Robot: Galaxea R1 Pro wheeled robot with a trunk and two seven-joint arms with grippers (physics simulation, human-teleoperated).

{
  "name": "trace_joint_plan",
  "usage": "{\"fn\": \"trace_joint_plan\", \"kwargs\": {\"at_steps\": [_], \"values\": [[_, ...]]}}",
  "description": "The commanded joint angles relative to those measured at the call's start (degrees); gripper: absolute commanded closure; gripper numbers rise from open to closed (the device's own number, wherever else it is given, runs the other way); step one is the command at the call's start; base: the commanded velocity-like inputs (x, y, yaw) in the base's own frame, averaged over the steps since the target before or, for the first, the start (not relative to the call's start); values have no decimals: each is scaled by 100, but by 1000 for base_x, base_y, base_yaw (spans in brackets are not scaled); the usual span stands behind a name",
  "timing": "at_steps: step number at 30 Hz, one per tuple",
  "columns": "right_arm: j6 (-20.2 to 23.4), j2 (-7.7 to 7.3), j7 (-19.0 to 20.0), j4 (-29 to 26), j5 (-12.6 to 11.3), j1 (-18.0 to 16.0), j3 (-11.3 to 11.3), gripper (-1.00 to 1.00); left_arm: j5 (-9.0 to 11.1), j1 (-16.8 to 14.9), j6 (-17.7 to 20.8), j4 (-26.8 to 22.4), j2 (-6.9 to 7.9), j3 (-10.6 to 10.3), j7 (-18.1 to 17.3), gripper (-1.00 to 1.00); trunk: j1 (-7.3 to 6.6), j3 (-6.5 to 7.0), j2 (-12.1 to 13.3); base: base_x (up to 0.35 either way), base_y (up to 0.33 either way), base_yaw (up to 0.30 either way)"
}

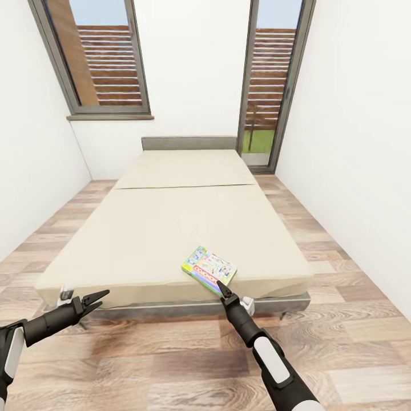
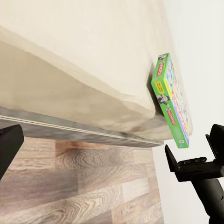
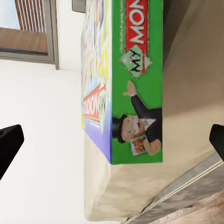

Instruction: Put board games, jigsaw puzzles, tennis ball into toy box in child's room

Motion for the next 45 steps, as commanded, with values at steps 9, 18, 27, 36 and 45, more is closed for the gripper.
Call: {"fn": "trace_joint_plan", "kwargs": {"at_steps": [9, 18, 27, 36, 45], "values": [[39, 0, 7, -2, -60, -3, 0, -100, 14, -4, 36, 2, 0, 4, -9, -100, -1, -5, -2, 4, 0, 0], [39, -7, 6, -2, -60, -5, -9, -100, 3, -4, 36, 1, -3, 4, -9, -100, -1, -5, -2, 36, 0, 0], [44, -9, 3, -2, -61, -3, -9, -100, 7, 0, 36, 1, -5, 4, -9, -100, -1, -5, -2, 37, 0, 0], [43, -8, 3, -1, -61, -2, -9, -100, 7, 0, 36, 1, -6, 4, -9, -100, -1, -5, -2, 3, 0, 0], [40, -9, 3, -1, -60, -3, -9, -100, 11, 0, 36, 1, -6, 4, -9, -100, -1, -5, -2, 0, 10, 0]]}}
